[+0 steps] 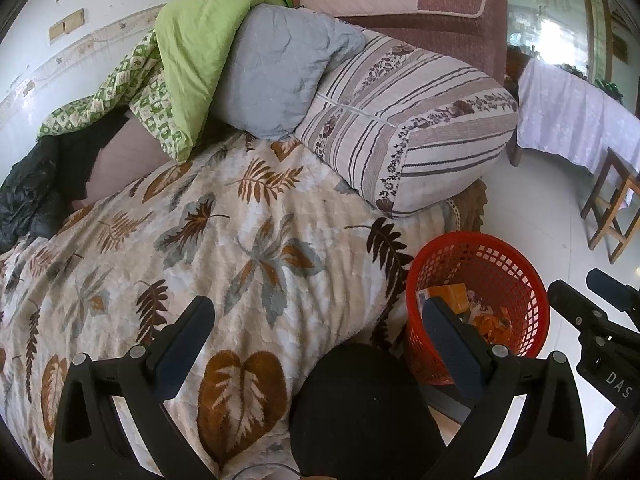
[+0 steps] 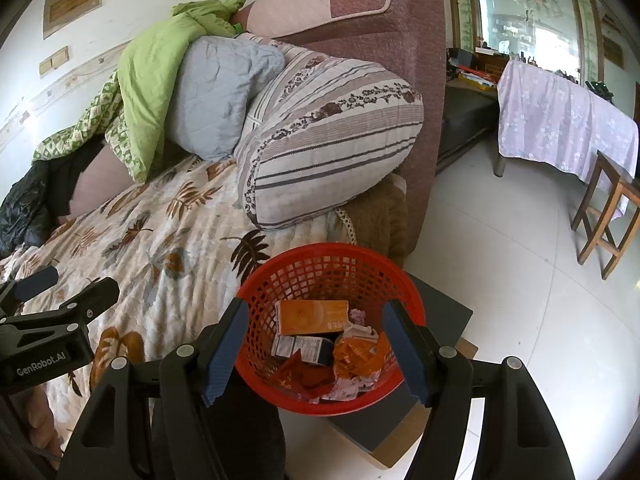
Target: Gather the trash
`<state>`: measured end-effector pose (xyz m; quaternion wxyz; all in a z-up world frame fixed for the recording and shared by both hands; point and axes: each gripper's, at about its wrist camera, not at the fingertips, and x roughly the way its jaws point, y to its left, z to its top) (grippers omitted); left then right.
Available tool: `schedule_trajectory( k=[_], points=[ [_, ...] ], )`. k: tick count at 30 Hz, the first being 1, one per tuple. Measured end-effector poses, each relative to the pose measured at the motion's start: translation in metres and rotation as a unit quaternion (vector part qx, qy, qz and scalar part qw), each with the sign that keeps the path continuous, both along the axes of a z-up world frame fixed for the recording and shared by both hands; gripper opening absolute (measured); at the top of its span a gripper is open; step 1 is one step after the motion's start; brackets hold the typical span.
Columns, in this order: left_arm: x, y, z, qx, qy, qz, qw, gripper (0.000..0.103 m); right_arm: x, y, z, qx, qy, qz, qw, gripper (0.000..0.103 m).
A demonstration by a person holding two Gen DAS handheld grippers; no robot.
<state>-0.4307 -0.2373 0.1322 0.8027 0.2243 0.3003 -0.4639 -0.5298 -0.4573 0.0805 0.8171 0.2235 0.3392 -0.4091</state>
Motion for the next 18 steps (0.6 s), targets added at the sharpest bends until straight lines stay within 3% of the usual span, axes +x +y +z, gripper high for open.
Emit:
schedule_trajectory(
  k=[18],
  points=[
    [-0.0046, -0.0041, -0.0070, 0.015, 0.006, -0.014, 0.9998, 0.103, -0.0052, -0.0022, -0.0029, 0.004, -0.001, -0.007, 1.000, 0.073]
  ],
)
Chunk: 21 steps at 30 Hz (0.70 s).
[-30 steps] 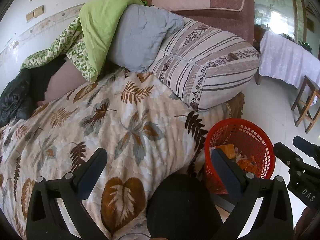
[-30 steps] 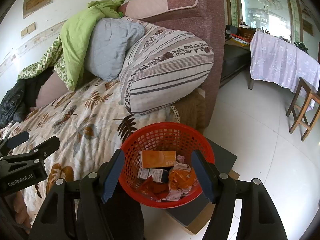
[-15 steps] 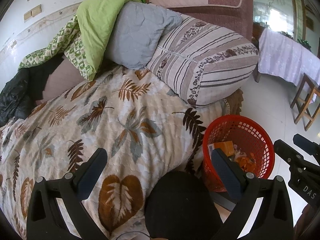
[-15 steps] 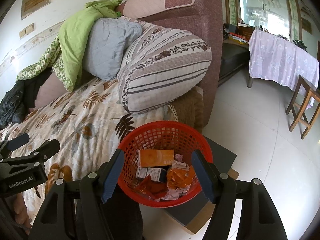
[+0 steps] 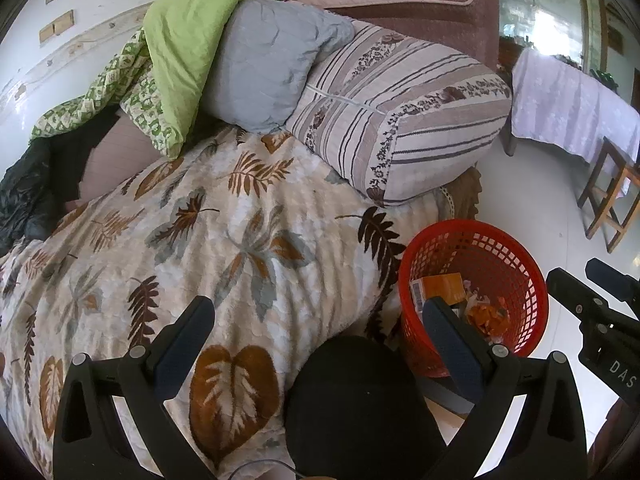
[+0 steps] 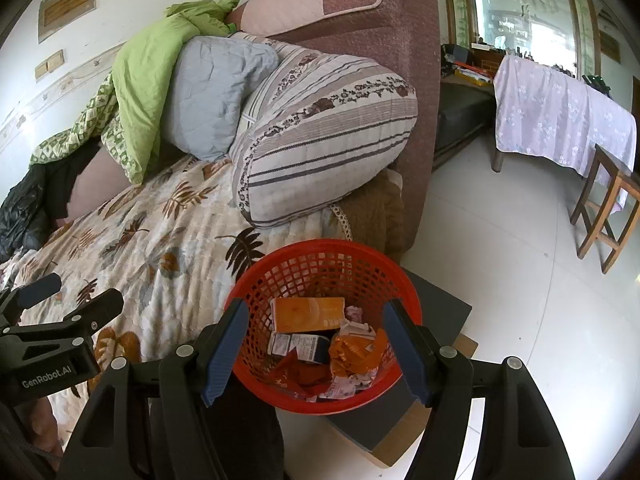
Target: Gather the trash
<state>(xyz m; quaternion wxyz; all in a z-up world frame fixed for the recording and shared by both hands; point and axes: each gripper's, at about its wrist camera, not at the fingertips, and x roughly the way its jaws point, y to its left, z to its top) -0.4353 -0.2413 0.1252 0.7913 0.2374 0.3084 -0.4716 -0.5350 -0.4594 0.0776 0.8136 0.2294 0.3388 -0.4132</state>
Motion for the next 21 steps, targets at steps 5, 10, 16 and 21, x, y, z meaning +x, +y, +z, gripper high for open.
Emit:
schedule_trajectory(
  k=[5, 10, 16, 21],
  points=[
    [-0.001, 0.000, -0.002, 0.003, 0.002, -0.003, 1.0000, 0.103, 0.000, -0.001, 0.000, 0.000, 0.000, 0.000, 1.000, 0.073],
    [-0.002, -0.002, -0.004, 0.008, 0.004, -0.008, 0.9999, 0.103, -0.002, -0.004, -0.002, 0.004, 0.000, -0.004, 1.000, 0.073],
    [-0.006, -0.007, -0.008, 0.015, 0.010, -0.016, 0.9997, 0.103, -0.003, -0.005, -0.001, 0.000, -0.002, -0.008, 1.000, 0.073],
    [-0.015, -0.013, -0.012, 0.017, 0.012, -0.034, 0.9992, 0.103, -0.005, -0.008, 0.000, -0.003, -0.004, -0.016, 1.000, 0.073]
  ],
)
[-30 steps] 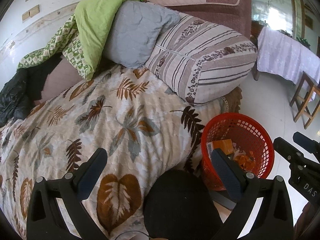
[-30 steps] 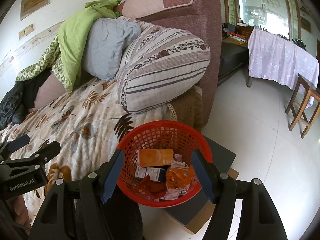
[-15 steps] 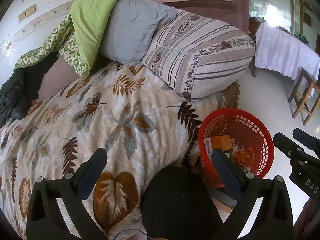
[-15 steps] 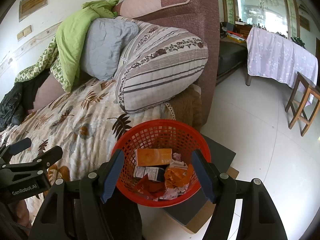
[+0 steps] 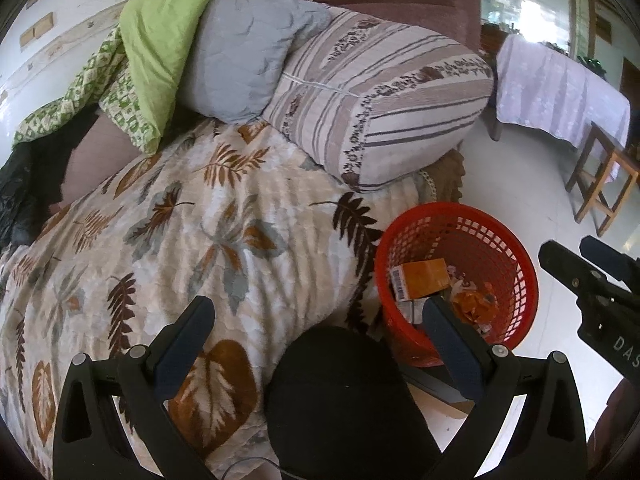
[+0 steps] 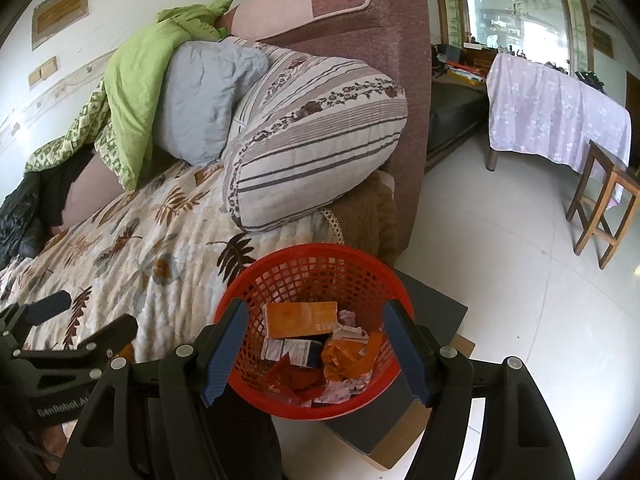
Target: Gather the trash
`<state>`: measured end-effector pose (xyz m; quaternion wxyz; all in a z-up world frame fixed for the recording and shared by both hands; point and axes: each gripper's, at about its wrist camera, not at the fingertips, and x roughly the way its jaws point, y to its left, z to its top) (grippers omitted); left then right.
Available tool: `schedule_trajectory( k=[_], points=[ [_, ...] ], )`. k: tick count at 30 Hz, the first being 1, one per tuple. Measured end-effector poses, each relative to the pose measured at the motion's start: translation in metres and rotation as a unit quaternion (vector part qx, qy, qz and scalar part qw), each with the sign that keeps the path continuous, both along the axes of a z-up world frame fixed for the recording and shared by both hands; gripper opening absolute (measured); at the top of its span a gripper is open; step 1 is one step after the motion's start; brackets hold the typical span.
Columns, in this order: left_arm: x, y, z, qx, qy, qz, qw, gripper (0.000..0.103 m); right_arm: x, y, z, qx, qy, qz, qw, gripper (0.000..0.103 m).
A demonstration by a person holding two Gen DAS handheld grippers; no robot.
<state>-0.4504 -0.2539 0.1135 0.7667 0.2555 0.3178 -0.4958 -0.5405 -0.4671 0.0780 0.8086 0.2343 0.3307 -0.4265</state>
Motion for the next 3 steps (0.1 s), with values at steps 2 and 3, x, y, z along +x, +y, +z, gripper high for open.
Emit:
schedule_trajectory(
  k=[2, 3],
  points=[
    [-0.0031, -0.0007, -0.0009, 0.000, 0.002, -0.006, 1.0000, 0.103, -0.0014, -0.0005, -0.0001, 0.000, 0.000, -0.004, 1.000, 0.073],
    [-0.0038, -0.0007, -0.0011, 0.000, 0.003, -0.009, 1.0000, 0.103, -0.0016, -0.0006, -0.0006, -0.001, 0.001, -0.005, 1.000, 0.074]
  ],
)
